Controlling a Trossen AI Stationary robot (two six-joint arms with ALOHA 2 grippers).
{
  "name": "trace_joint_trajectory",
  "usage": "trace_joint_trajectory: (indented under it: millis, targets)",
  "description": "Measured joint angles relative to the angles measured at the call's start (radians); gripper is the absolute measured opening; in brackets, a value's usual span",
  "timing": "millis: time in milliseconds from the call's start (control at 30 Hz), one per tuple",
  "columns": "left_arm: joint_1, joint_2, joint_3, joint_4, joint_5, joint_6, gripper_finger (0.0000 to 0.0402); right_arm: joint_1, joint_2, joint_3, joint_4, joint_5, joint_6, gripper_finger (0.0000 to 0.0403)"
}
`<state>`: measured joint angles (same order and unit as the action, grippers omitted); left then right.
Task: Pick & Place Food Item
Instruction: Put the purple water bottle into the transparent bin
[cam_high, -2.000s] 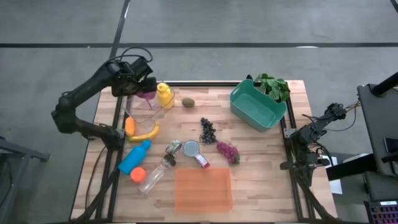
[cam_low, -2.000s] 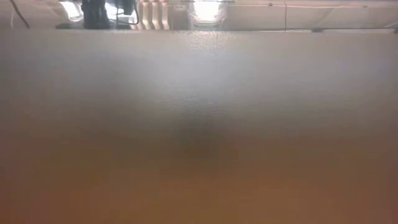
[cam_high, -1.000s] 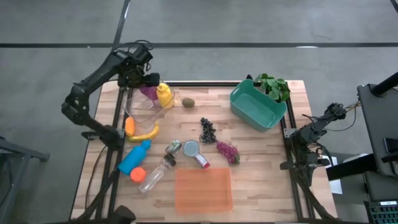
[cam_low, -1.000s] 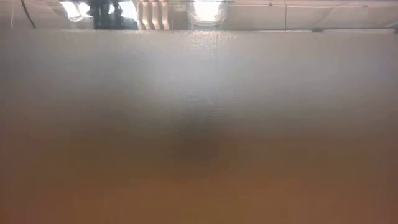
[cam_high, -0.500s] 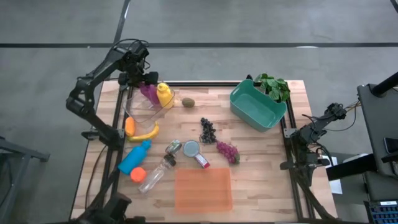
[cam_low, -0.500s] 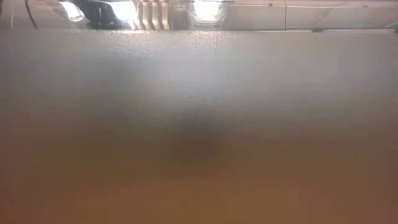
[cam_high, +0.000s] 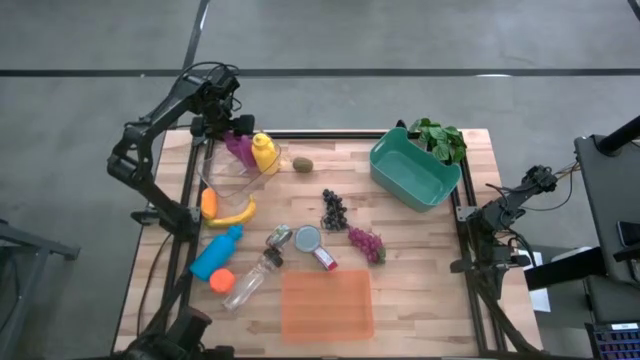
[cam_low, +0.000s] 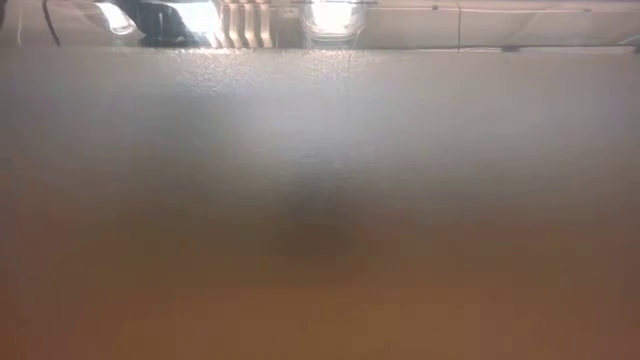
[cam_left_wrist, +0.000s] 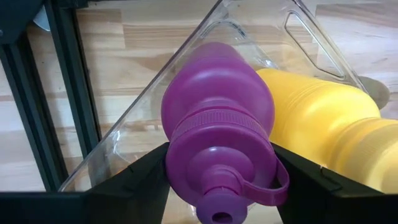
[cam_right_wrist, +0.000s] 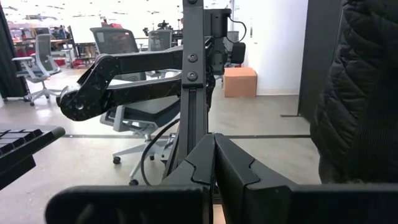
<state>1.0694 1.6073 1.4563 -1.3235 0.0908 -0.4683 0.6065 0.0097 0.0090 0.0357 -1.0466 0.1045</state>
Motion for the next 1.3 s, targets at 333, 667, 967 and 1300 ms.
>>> trace_joint_trajectory:
  millis: [333, 667, 967, 1300]
  targets:
    - [0.000, 0.002, -0.002, 0.000, 0.007, 0.001, 0.0269, 0.000, 0.000, 0.000, 0.000, 0.000, 0.000, 0.0008]
    - [0.000, 0.000, 0.065, -0.002, 0.015, 0.002, 0.0270, 0.000, 0.000, 0.000, 0.000, 0.000, 0.000, 0.0008]
    - [0.000, -0.002, 0.093, -0.015, 0.015, 0.008, 0.0271, 0.000, 0.000, 0.000, 0.000, 0.000, 0.000, 0.0008]
    - [-0.001, 0.000, 0.060, -0.019, 0.014, 0.004, 0.0271, 0.000, 0.000, 0.000, 0.000, 0.000, 0.000, 0.0008]
